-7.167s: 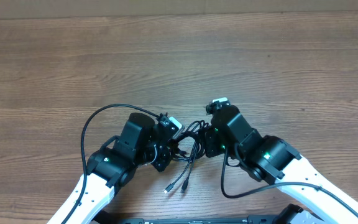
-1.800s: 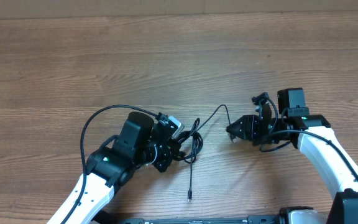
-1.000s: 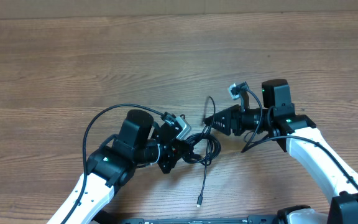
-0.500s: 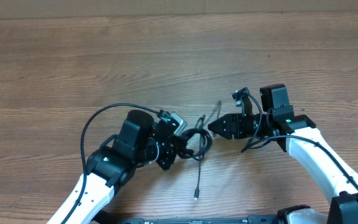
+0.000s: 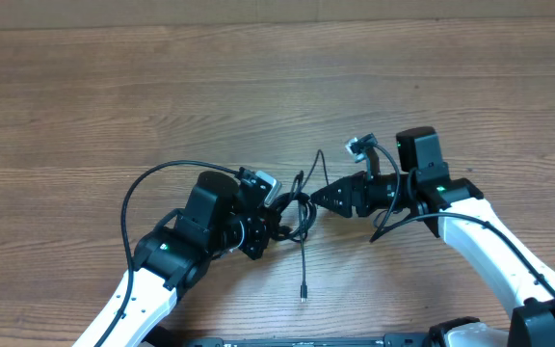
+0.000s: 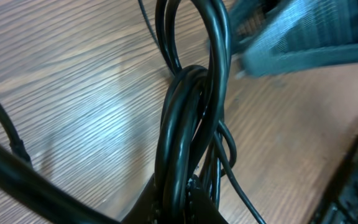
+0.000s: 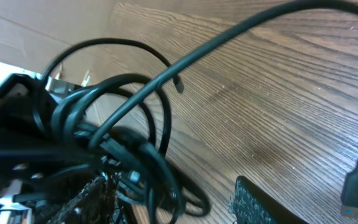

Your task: Untangle cables

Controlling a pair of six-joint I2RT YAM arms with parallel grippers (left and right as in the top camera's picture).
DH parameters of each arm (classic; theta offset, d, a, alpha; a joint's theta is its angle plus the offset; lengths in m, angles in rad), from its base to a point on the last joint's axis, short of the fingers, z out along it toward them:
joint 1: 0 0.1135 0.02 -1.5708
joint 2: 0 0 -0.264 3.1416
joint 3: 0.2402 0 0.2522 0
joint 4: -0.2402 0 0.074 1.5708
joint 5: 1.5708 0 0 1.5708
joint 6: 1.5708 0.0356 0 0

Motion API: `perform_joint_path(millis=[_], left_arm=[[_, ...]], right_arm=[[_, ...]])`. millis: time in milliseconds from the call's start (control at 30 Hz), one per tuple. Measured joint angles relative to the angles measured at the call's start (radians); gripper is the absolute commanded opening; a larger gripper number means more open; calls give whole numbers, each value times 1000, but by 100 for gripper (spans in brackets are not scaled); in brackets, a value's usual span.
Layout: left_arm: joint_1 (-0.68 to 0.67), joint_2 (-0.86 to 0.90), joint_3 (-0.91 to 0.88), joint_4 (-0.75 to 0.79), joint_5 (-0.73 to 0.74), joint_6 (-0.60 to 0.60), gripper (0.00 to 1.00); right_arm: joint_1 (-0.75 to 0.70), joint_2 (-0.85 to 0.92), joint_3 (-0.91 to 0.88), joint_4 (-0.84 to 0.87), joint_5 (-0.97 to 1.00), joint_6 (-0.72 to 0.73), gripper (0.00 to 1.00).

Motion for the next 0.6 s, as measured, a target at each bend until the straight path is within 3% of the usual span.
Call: perform_joint_path(millis=[500,600], left_arm=[[0,0,0,10,207,128,4],[0,0,0,10,248,160,4]], right_arm=[[10,0,0,63,11,-1,58],[10,0,0,72,13,-1,54]])
